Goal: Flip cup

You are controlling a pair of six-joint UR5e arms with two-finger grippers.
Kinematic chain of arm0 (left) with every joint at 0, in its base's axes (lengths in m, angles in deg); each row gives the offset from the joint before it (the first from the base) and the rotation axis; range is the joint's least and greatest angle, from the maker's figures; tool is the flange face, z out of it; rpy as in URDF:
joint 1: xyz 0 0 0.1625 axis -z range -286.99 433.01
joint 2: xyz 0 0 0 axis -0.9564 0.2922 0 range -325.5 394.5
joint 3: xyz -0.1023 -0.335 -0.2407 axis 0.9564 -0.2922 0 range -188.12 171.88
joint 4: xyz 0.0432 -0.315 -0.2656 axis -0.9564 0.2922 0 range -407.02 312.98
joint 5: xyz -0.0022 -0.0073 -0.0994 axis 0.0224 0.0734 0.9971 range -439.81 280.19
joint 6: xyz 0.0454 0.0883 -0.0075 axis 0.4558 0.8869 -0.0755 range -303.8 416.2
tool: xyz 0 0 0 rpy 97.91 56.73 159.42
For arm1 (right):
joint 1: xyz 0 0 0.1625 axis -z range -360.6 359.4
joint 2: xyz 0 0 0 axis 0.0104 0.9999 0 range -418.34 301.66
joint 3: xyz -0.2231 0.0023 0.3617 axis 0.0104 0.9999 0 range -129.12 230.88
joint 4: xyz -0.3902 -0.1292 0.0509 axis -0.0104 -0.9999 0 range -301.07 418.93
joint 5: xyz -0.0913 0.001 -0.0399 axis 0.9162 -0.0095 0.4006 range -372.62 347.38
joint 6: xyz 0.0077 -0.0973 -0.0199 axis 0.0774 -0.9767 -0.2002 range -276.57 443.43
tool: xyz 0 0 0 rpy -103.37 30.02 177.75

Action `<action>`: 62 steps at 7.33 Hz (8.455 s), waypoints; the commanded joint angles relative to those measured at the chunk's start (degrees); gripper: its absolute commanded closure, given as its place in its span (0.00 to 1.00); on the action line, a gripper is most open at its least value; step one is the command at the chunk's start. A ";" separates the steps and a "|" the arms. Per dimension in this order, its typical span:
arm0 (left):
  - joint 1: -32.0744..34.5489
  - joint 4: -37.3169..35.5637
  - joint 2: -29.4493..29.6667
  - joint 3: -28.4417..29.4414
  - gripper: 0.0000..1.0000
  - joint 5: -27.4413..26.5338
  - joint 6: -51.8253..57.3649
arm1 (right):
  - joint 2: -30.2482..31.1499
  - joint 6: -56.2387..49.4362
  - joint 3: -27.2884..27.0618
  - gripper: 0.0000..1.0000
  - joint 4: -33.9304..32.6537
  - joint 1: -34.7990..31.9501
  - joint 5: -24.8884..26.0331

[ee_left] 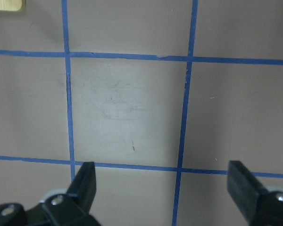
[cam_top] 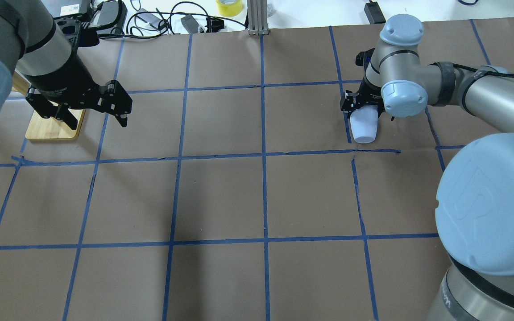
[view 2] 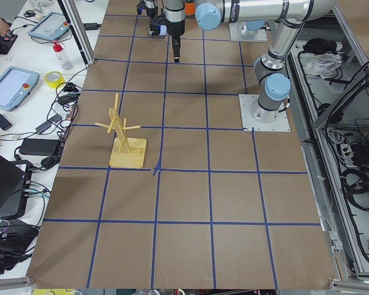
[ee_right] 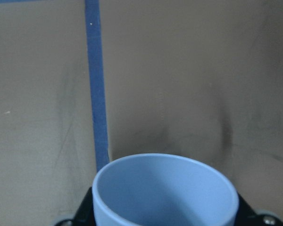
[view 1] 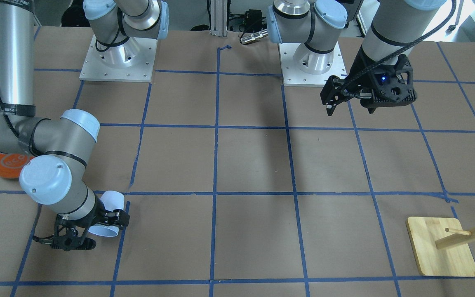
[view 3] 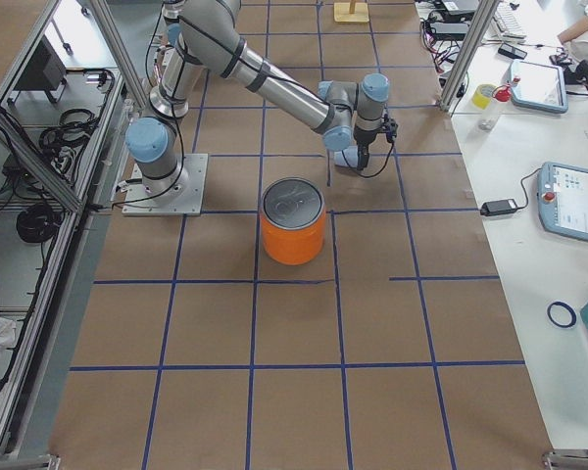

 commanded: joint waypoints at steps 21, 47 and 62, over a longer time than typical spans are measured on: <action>-2.63 -0.27 0.00 0.11 0.00 -0.09 0.62 | -2.91 -63.52 2.01 0.71 -11.40 -31.72 -3.05; 5.54 -27.96 27.95 -7.36 0.00 33.66 -4.92 | 32.33 -18.35 2.62 0.00 26.69 -8.05 -1.39; 7.13 -29.02 27.51 5.36 1.00 18.68 -13.89 | 34.00 0.36 2.36 0.00 27.01 -5.97 1.70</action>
